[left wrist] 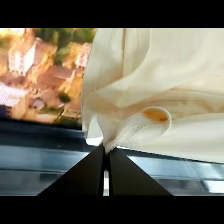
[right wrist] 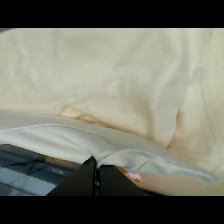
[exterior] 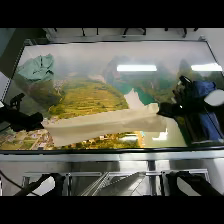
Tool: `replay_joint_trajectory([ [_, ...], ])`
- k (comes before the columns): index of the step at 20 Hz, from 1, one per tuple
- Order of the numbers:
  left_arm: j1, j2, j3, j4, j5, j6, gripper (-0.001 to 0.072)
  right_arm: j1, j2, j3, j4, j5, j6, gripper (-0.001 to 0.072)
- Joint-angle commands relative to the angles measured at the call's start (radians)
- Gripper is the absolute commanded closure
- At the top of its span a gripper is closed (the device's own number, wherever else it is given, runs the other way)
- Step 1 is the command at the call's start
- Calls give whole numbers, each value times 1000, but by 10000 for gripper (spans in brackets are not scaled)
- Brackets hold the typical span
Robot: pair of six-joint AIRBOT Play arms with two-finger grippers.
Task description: Fold the shirts.
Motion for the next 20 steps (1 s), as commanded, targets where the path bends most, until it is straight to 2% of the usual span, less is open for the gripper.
replay_joint_trajectory([
  [1,-35,-180,109,-32,33,42,689,32,-282,190,21,-83,-26,694],
  [6,-93,-365,188,36,32,45,689,35,-480,298,20,-105,-18,694],
  [12,-105,-421,234,70,67,23,689,34,-504,298,5,-109,-30,692],
  [13,-105,-415,234,61,80,23,688,30,-504,298,10,-107,-29,669],
  [14,-103,-405,234,50,89,23,668,21,-503,302,20,-85,-29,382],
  [15,-96,-389,238,43,97,14,389,7,-502,310,26,-44,-27,-8],
  [16,-95,-371,252,47,97,-19,136,-17,-500,327,28,23,-30,8],
  [17,-86,-349,276,46,92,-39,88,-50,-499,345,29,97,-47,8],
  [20,-82,-254,357,47,80,-78,89,-162,-501,354,23,227,-126,8],
])
